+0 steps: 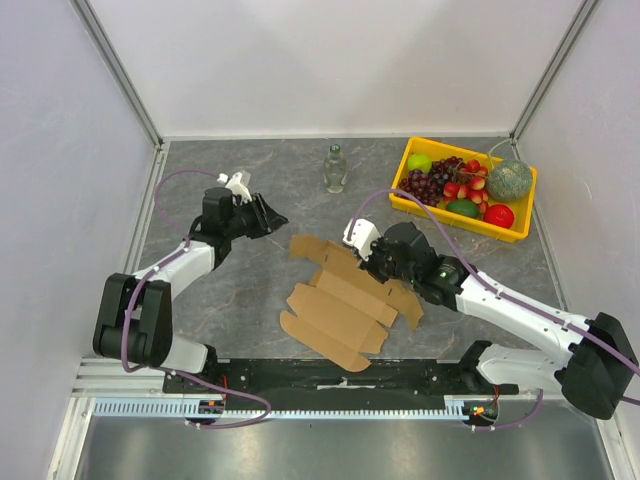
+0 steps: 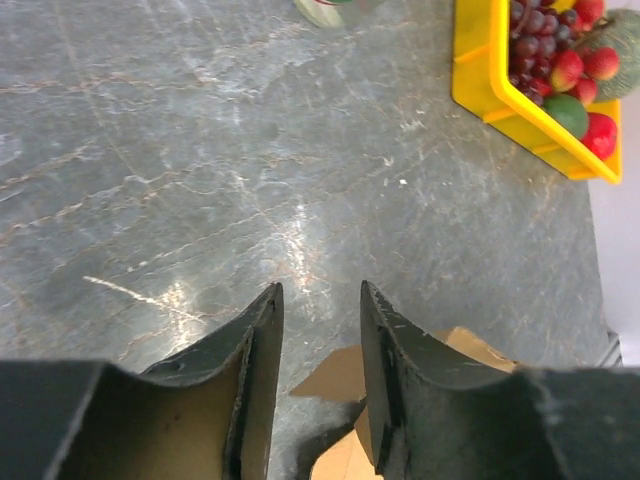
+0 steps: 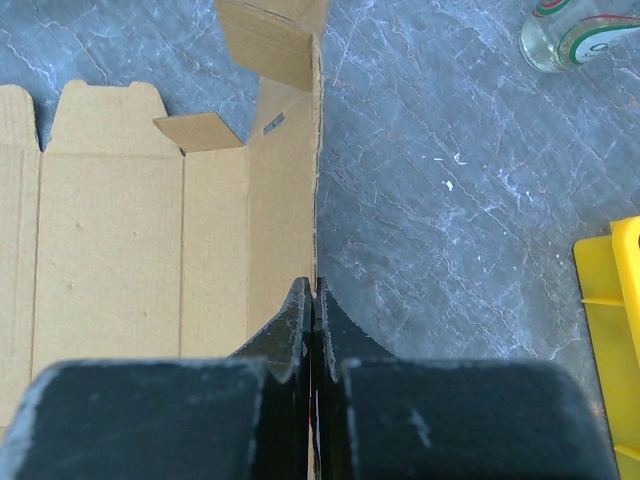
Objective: Fold the paper box
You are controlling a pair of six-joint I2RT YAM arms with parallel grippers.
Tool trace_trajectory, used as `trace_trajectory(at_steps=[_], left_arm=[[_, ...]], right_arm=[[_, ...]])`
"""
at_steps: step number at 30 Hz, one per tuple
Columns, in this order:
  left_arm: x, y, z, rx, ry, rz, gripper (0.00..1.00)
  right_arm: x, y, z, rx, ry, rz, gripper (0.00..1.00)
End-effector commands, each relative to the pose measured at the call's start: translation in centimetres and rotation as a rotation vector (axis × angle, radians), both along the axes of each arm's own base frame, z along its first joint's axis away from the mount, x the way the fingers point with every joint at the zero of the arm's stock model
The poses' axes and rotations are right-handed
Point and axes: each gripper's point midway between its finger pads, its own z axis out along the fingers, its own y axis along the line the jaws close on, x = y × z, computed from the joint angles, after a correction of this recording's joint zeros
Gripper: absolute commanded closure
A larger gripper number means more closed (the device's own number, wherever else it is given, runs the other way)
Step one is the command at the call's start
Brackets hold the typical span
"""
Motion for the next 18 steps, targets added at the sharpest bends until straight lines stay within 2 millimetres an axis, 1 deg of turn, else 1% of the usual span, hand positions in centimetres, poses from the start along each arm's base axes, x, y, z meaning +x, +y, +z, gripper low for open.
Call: trace_trajectory(at_steps=[1,5,7,11,17,18], left_arm=[[-0.7,-1.9,1.6,-0.095,-0.071,-0.119,0.49],[-2.1,-2.5,1.0,-0.145,-0.072,-0.162,0.46],[-2.8,-2.5,0.2,-0.144,-0.061,-0.166,0.46],[-3.8,-2.7,-0.7,-0.158,-0.049,-0.184,0.46],[-4.8,-4.1,-1.3,-0.198,-0.058,-0.245,0.46],[-5.0,-4.2,-1.2,-0.207,-0.066,-0.254,0.47]], right_arm=[[0.3,0.8,2.5,0.003,-0.067,0.065,1.0],[0.5,0.8,2.6,-0.027,-0.074,0.078,1.0],[0.4,0.9,2.6,-0.032,-0.077,0.095,1.0],[0.1,1.4,2.7,-0.036,-0.082,0.148,1.0],[-0.3,2.0,2.8,-0.052,-0.104,0.227,1.0],[-0.5,2.1,2.6,-0.07,-0.11,0.258,0.97]])
